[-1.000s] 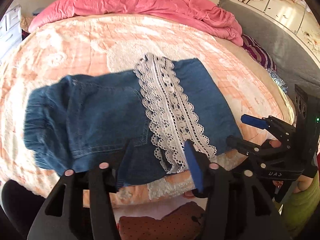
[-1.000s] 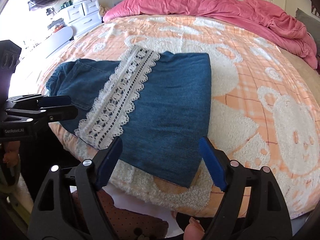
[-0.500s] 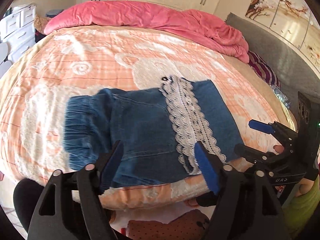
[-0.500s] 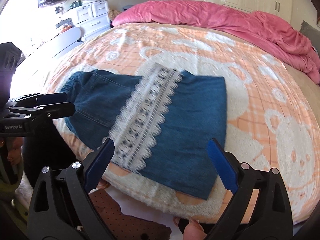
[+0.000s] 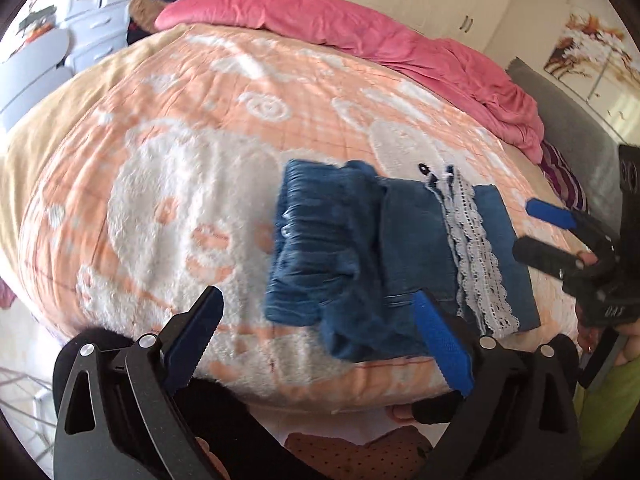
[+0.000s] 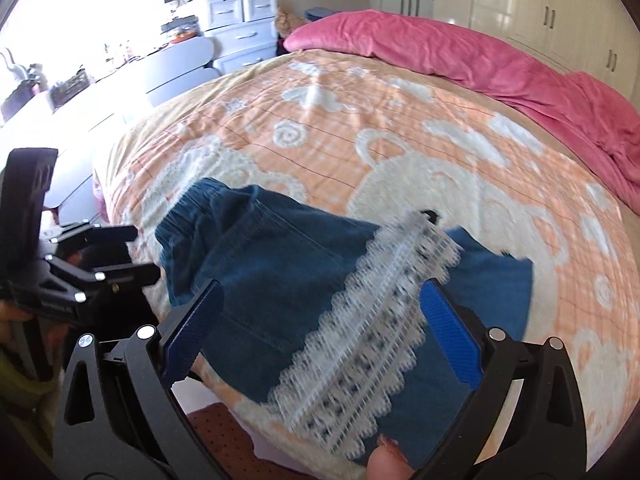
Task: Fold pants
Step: 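Grasp the elastic waistband with the left gripper and lift it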
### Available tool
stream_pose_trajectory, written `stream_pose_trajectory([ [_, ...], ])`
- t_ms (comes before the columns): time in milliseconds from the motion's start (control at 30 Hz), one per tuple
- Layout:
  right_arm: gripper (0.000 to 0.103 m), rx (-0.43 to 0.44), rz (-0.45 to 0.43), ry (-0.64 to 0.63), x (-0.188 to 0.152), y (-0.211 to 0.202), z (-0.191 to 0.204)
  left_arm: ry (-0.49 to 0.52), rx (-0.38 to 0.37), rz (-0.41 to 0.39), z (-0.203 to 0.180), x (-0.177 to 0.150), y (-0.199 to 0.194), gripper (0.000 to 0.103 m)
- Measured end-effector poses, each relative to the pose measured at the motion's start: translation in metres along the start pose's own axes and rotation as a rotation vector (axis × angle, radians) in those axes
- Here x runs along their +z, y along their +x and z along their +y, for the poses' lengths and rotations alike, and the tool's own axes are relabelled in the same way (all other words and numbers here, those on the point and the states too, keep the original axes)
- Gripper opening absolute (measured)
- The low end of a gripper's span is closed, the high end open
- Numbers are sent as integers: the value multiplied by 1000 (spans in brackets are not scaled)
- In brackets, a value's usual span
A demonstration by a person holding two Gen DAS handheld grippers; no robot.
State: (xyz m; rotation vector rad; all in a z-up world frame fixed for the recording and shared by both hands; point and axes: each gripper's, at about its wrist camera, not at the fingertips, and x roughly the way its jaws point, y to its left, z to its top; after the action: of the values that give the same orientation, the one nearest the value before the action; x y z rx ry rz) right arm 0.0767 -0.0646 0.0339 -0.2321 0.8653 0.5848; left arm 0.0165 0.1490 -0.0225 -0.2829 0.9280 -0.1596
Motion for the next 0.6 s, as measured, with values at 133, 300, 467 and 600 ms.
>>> stream_pose_trajectory([
  [133, 93, 54, 31, -51, 25, 23, 14, -30, -28, 19, 6, -3, 9, 95],
  [300, 93, 146, 103, -92, 53, 57, 31, -73, -88, 37, 9, -8, 20, 82],
  [467, 93, 197, 170, -147, 66, 89, 51, -120, -99, 44, 16, -10, 30, 60],
  [600, 93, 204, 216, -187, 74, 110, 64, -123, -106, 42, 20, -11, 33, 58],
])
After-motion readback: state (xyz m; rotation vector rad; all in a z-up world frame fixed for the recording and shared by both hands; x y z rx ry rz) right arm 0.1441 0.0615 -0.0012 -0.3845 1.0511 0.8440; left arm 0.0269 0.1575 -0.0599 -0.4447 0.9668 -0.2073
